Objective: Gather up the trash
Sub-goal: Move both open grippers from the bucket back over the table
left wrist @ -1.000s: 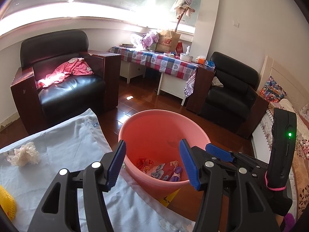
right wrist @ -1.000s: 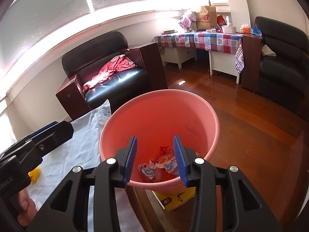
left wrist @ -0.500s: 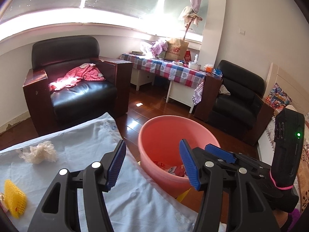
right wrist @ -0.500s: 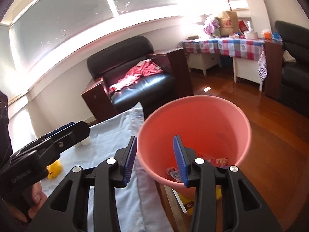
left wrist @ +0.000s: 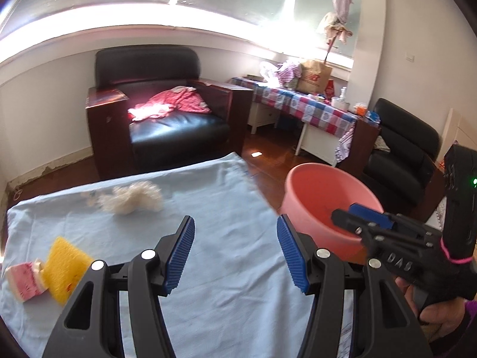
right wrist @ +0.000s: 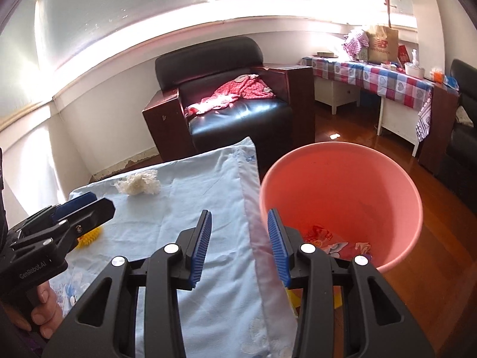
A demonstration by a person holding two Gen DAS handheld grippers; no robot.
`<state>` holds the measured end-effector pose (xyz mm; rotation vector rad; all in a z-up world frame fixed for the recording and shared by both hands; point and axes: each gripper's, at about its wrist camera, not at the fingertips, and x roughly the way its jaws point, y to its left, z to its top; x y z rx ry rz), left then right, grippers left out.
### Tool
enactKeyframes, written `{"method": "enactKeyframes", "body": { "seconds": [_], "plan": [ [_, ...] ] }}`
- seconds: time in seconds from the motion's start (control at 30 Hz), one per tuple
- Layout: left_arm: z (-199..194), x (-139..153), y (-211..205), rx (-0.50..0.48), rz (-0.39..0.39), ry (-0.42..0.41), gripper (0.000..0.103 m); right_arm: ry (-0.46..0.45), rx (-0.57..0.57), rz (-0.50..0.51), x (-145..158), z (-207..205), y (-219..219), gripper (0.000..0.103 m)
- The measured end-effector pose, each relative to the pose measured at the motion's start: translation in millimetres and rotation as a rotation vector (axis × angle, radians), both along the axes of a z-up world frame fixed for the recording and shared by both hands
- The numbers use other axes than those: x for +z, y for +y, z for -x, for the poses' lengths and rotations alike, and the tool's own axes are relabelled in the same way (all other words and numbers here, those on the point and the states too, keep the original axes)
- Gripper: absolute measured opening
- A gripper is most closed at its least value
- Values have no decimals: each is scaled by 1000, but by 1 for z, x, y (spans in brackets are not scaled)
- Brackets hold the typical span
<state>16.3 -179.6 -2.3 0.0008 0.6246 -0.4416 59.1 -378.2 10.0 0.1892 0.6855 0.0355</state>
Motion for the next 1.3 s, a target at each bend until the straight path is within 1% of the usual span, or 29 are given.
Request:
{"method": "enactKeyframes", "body": {
  "seconds": [0.1,0.2,0.4,0.67,0.83,0.97,1.07,1.17,1.3],
  "plan": [
    [2,-7,26,51,-15,7,57,13,24,27,-1,-5,14,40],
    [5,-12,53,110,-28,12,57,20,69,21,-2,-10,29,40],
    [5,-23,108,236,-27,39,57,26,119,47,-6,-17,60,40],
    [15,-31,180,403,-24,49,57,43,215,48,-12,-25,99,40],
    [20,-39,219,495,-23,71,57,57,258,36,-17,-29,113,40],
    [18,-47,239,541,-24,97,57,74,278,35,-21,-34,122,40],
    [12,-49,247,563,-28,102,57,81,287,35,-24,-35,124,40],
    [4,-50,257,577,-16,103,57,90,289,35,-26,-36,124,40],
    [-11,-56,268,582,-13,147,59,109,294,25,-30,-39,125,40]
  ]
}}
